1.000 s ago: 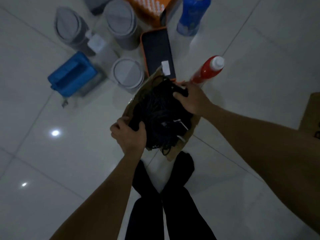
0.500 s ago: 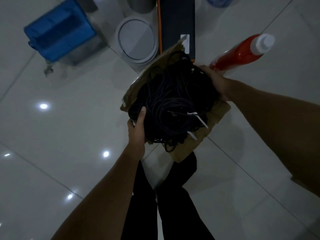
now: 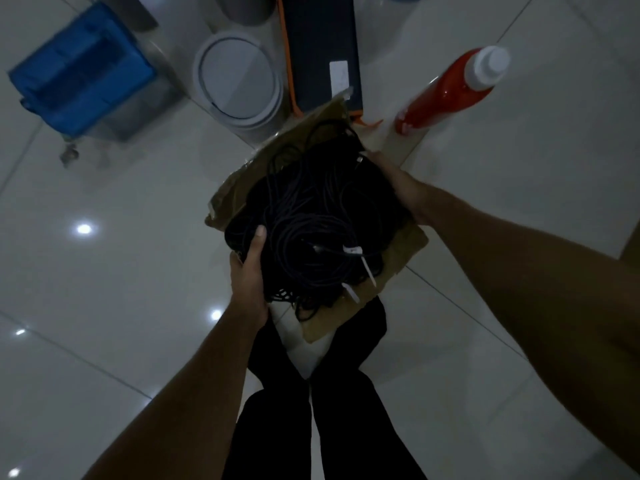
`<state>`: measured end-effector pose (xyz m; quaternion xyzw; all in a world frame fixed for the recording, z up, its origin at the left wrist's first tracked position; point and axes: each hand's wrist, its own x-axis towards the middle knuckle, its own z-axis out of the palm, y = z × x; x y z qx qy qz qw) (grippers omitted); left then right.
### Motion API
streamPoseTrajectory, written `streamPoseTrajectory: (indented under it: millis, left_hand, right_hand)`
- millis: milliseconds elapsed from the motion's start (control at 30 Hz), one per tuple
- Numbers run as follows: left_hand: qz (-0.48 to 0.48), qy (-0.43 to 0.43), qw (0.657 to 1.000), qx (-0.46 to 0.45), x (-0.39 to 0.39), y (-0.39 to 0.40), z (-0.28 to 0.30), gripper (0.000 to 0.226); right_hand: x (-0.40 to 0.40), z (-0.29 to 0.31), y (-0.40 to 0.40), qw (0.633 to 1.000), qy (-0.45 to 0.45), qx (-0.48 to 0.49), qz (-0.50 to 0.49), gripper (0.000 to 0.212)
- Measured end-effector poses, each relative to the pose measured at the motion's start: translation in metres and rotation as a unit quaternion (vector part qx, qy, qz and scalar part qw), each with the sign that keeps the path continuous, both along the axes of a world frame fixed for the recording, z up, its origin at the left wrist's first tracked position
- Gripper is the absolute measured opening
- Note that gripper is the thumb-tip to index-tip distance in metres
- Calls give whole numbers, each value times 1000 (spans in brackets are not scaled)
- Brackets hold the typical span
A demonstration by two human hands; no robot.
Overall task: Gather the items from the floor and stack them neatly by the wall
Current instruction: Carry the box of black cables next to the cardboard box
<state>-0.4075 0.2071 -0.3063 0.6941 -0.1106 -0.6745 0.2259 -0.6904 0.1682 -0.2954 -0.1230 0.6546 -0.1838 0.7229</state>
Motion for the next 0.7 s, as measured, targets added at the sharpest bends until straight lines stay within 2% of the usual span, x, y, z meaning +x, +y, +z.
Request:
streamPoseTrajectory:
  millis: [200, 300, 367, 467, 567, 633, 700]
  left_hand:
    - [-67, -17, 997, 20, 18, 15, 38, 97]
    - [-132, -22, 991, 10, 13, 15, 63, 81]
    - [-183, -25, 983, 6, 4, 13, 80, 73]
    - [-273, -17, 962, -7, -17, 9, 104, 83]
    - [-361, -2, 932, -21, -48, 11, 130, 83]
    - [-416, 13, 909, -22, -70, 14, 144, 78]
    - [-462, 21, 887, -16, -93, 18, 156, 84]
  right_hand:
    - [18, 18, 76, 986, -41, 29, -157, 76]
    - [24, 37, 118, 970, -34, 46, -235, 93]
    - [26, 55, 145, 955, -21, 50, -293, 89]
    - [25, 88, 183, 930, -15, 55, -362, 76]
    - [15, 122, 220, 900, -27, 58, -432, 51]
    - [4, 146, 244, 882, -24, 61, -466, 51]
    - [-6, 168, 270, 863, -16, 59, -501, 52]
